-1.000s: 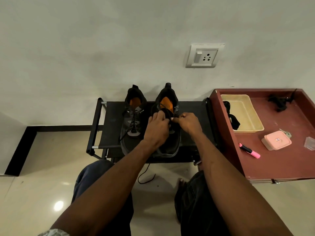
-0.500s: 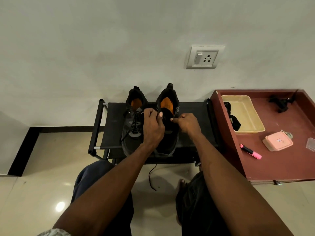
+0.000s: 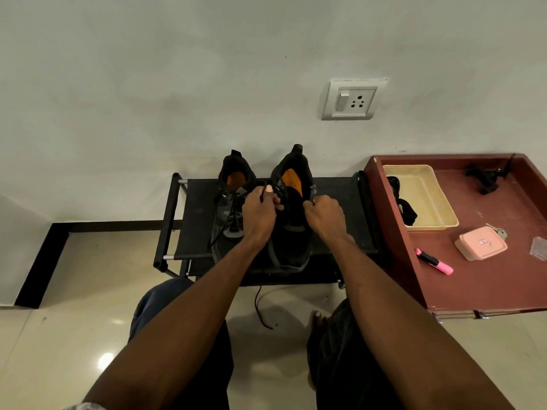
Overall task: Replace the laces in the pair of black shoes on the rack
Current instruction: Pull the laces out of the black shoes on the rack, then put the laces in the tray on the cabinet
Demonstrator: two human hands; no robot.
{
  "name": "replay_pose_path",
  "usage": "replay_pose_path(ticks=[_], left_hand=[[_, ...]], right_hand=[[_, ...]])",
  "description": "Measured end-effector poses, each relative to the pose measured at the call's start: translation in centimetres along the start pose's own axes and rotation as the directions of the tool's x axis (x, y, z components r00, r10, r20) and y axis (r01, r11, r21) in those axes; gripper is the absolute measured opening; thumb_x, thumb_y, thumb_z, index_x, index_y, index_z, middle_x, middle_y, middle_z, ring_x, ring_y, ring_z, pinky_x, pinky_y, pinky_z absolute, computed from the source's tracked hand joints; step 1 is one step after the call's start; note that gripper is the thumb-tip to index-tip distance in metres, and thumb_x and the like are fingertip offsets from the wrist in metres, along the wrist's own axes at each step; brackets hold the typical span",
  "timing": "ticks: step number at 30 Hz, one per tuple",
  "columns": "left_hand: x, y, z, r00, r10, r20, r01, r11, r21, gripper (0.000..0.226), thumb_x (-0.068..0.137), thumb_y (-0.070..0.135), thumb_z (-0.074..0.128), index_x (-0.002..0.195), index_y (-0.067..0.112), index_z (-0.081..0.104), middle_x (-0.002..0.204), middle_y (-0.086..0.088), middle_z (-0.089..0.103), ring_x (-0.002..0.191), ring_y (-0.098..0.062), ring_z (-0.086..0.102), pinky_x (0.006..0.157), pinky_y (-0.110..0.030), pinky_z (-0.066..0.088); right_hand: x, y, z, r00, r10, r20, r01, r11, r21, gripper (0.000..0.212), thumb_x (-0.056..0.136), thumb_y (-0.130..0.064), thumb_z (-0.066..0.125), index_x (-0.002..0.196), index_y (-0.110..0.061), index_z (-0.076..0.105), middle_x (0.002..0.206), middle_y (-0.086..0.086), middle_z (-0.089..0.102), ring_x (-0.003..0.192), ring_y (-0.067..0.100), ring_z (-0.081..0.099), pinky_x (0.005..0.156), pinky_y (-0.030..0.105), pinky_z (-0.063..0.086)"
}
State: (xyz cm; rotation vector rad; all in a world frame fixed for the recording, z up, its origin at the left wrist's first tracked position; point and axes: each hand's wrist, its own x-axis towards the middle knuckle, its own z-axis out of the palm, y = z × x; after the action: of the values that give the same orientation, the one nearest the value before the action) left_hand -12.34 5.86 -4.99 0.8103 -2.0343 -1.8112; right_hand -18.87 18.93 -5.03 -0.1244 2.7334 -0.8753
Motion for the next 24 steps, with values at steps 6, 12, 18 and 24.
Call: replay_pose_path(ticks=[6,12,18,24], left_hand=[[-0.9,1.2,-2.2,0.980,0.055,0.191,-0.091,0.979,0.185,0.033,0.106,0.027,0.046,0.084,0.008,0.064,0.074,-0.001,0.064,0.065,-0.011,0.059,0.062,-0.030,0.049],[-4.6,2.3,-5.6,0.944,0.268,0.194,-0.326,0.854,0.405,0.028,0.105,0.023,0.049,0.085,0.015,0.067,0.081,0.006,0.059,0.072,-0.005,0.051,0.065,-0.016,0.036],[-8.5,3.1,-8.3,0.918,0.004,0.395,-0.062,0.989,0.135,0.030,0.102,0.021,0.056,0.077,0.006,0.062,0.051,0.003,0.040,0.040,-0.009,0.032,0.040,-0.024,0.028],[-9.7,3.1,-11.4,0.924,-0.025,0.383,-0.001,0.998,0.068,0.023,0.097,0.026,0.064,0.080,0.013,0.073,0.056,-0.003,0.041,0.048,-0.013,0.032,0.043,-0.023,0.025]], right_hand=[[-1.0,0.0,-0.4,0.998,-0.007,-0.057,0.006,1.000,-0.019,0.021,0.096,-0.027,0.051,0.092,-0.010,0.061,0.091,0.008,0.063,0.082,0.030,0.056,0.071,0.035,0.041],[-5.8,-2.3,-0.6,0.970,-0.187,-0.152,0.224,0.933,0.282,0.035,0.092,-0.004,0.051,0.124,-0.011,0.061,0.111,0.006,0.064,0.094,0.017,0.060,0.077,0.028,0.050],[-11.9,-4.5,-0.4,0.863,-0.468,0.189,0.354,0.828,0.435,0.062,0.089,0.009,0.050,0.146,-0.015,0.047,0.142,0.004,0.055,0.130,0.015,0.051,0.102,0.023,0.045],[-12.9,-3.7,-2.2,0.945,-0.300,0.127,0.218,0.873,0.437,0.023,0.102,-0.010,0.050,0.095,-0.009,0.071,0.073,0.009,0.069,0.049,0.013,0.057,0.053,0.025,0.047]])
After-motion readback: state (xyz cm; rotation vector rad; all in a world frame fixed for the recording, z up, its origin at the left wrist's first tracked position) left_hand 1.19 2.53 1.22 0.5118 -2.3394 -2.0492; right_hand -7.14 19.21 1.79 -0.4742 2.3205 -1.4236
